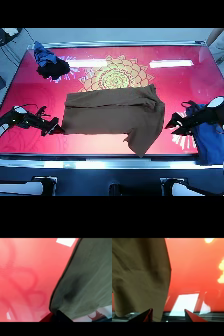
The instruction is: Fold the shirts.
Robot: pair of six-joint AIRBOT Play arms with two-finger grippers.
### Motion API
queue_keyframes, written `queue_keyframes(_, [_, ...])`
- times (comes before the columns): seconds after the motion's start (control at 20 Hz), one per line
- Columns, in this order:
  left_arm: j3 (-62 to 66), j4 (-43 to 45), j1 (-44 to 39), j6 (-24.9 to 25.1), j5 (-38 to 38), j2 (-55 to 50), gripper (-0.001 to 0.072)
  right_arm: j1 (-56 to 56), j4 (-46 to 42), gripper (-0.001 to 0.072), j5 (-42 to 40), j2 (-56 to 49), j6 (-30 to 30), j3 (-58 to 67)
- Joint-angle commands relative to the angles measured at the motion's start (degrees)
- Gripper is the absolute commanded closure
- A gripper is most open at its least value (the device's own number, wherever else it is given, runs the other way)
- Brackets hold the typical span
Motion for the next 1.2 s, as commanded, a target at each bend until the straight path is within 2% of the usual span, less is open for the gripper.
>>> queue_keyframes(0.0, [-0.07,0.46,-0.11,0.66,0.94,0.92,0.0683,4.42,4.15,0.0229,-12.85,-0.02,-0.28,-6.99])
queue_keyframes(0.1, [-0.07,0.44,-0.09,2.29,1.01,2.64,0.0683,7.50,2.64,0.0225,-19.39,-0.94,-0.22,-7.63])
queue_keyframes(0.25, [-0.07,0.44,-0.11,2.75,1.55,4.81,0.0683,7.78,1.81,0.0227,-22.49,-2.45,0.61,-7.58])
queue_keyframes(0.65, [-0.07,0.44,-0.11,3.19,1.79,5.14,0.0683,7.80,-2.51,0.0238,-17.29,-4.44,-0.02,-5.53])
queue_keyframes(0.7, [-0.07,0.44,-0.11,3.19,1.77,5.16,0.0683,7.80,-2.34,0.0262,-16.37,-5.31,0.00,-5.53])
queue_keyframes(0.8, [-0.07,0.44,-0.11,3.19,1.79,5.16,0.0683,7.98,-0.59,0.0398,-16.61,-6.40,-0.07,-5.53])
queue_keyframes(0.85, [-0.04,0.44,-0.09,3.21,1.84,5.16,0.0683,7.96,0.20,0.0515,-17.46,-6.47,-0.04,-5.51])
queue_keyframes(0.9, [0.31,0.50,-0.04,3.21,1.84,5.16,0.0683,7.96,0.20,0.0664,-19.12,-6.40,-0.02,-5.20])
queue_keyframes(1.0, [4.17,0.26,0.81,2.93,1.79,6.21,0.0684,7.85,-0.39,0.0673,-18.27,-5.03,-0.72,-1.42])
queue_keyframes(1.15, [18.97,-1.25,1.18,3.02,2.93,12.87,0.0685,7.85,-0.37,0.0672,-16.02,1.97,-6.84,12.33])
